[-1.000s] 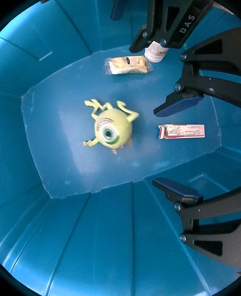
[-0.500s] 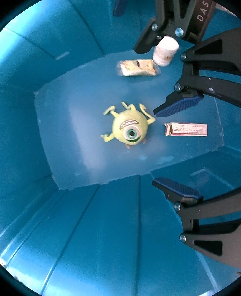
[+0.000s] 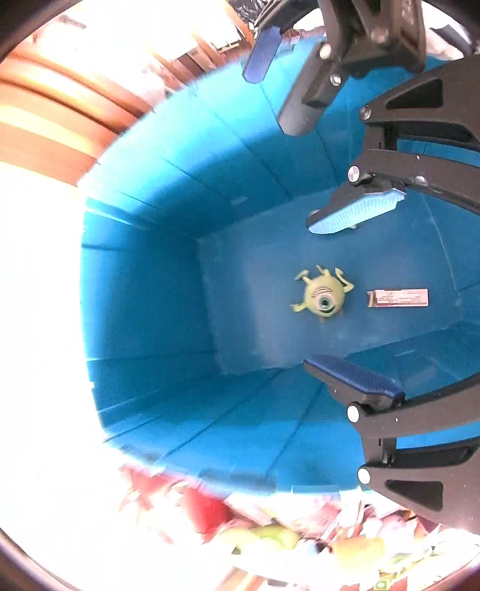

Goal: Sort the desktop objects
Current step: 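Lift both open tools out of the crate and move back toward the pile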

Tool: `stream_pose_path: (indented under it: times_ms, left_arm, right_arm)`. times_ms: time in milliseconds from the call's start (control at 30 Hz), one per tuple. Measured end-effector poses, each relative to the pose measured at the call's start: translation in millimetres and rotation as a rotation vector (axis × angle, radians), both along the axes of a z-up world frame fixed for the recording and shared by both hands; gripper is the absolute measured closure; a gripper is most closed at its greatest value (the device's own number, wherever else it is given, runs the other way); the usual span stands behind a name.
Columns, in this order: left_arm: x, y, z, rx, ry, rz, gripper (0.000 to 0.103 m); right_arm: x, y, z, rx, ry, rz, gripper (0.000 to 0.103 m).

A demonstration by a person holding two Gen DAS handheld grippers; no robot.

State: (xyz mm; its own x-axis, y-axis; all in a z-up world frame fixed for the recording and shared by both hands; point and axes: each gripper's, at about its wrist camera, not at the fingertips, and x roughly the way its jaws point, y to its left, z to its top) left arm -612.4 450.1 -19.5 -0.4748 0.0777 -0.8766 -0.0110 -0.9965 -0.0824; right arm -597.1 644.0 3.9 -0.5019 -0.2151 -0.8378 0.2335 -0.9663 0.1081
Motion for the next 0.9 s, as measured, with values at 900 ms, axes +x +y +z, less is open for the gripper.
stream_pose_path:
  times_ms: [900]
  left_arm:
    - [284.3,-262.9,51.7,-0.049,0.447,0.267,0.002]
  right_arm:
    - [204.8,-248.2,69.3,-0.029,0.388,0.268,0.0]
